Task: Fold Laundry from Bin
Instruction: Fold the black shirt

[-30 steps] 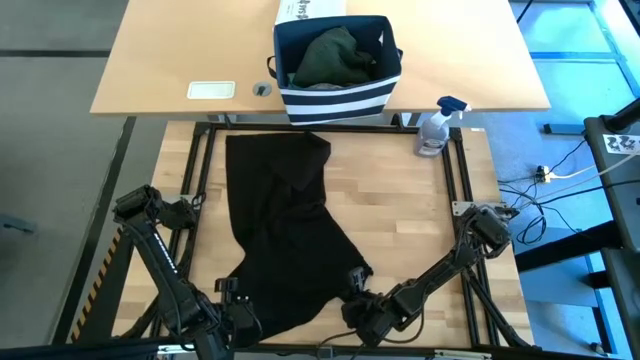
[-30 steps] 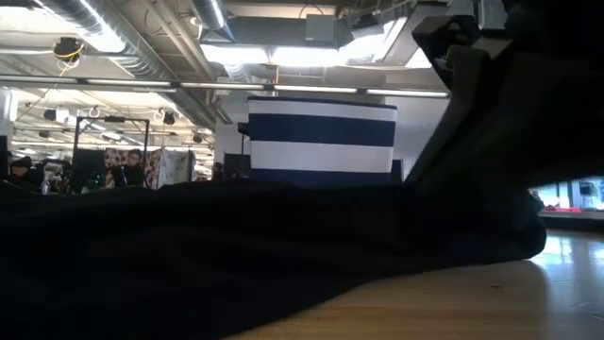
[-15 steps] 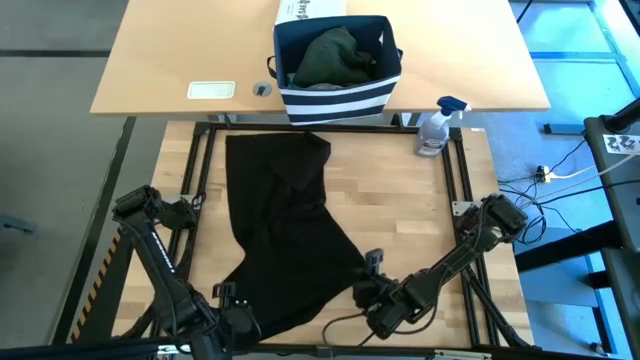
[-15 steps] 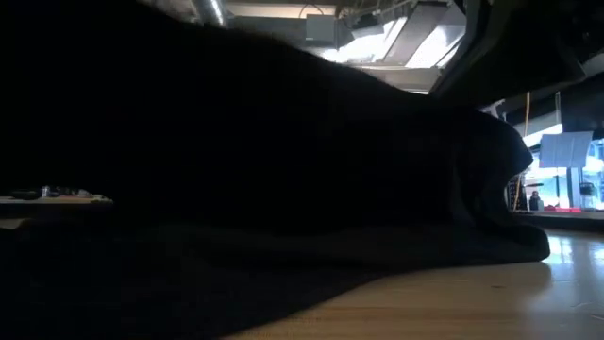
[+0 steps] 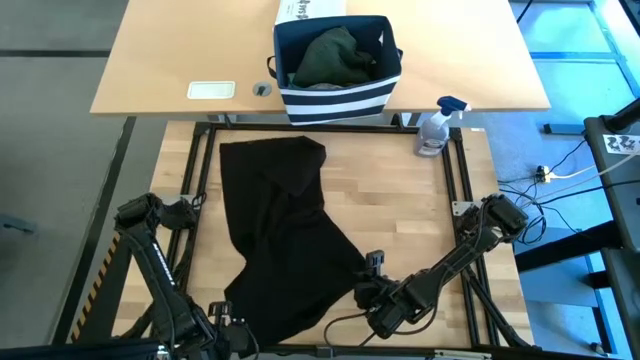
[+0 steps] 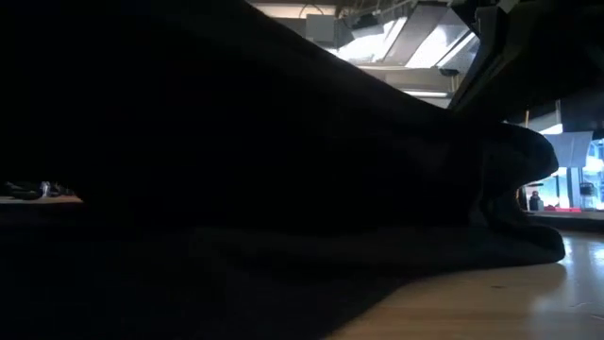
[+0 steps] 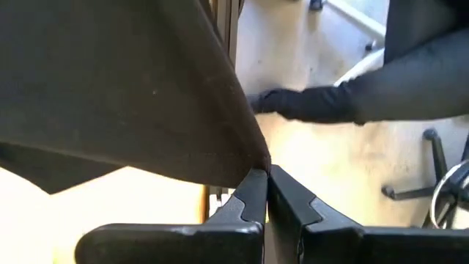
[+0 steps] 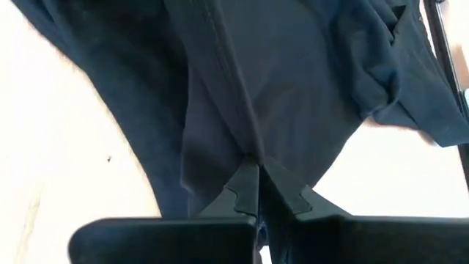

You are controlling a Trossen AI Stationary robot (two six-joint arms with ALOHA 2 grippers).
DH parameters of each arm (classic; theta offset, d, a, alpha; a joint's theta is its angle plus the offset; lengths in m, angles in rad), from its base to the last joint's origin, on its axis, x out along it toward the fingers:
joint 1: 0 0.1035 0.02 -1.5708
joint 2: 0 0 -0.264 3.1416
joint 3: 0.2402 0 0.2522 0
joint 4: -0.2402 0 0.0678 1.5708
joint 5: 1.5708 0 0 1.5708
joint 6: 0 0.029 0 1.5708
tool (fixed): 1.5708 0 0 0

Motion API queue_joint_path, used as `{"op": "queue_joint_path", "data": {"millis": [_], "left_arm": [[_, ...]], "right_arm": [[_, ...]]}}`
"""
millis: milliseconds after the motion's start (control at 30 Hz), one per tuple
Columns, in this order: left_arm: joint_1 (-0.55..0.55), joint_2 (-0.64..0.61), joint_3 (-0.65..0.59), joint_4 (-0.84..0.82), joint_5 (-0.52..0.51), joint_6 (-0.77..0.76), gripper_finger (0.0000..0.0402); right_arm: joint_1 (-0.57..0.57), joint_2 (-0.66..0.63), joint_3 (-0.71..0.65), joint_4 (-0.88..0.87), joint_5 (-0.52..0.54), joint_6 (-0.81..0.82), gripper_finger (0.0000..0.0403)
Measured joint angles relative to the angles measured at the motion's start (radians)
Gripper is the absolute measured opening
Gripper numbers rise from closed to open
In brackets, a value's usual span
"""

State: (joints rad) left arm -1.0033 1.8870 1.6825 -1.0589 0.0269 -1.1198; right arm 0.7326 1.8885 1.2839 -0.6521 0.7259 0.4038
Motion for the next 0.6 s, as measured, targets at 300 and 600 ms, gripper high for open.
{"op": "queue_joint_path", "data": {"millis": [300, 600], "left_arm": [[0.001, -0.004, 0.000, -0.054, 0.124, -0.063, 0.0000], [-0.019, -0.003, 0.000, -0.181, 0.250, -0.106, 0.0000]], "right_arm": [[0.000, 0.000, 0.000, 0.017, -0.071, 0.000, 0.0002], [-0.001, -0.001, 0.001, 0.140, -0.206, -0.040, 0.0002]]}}
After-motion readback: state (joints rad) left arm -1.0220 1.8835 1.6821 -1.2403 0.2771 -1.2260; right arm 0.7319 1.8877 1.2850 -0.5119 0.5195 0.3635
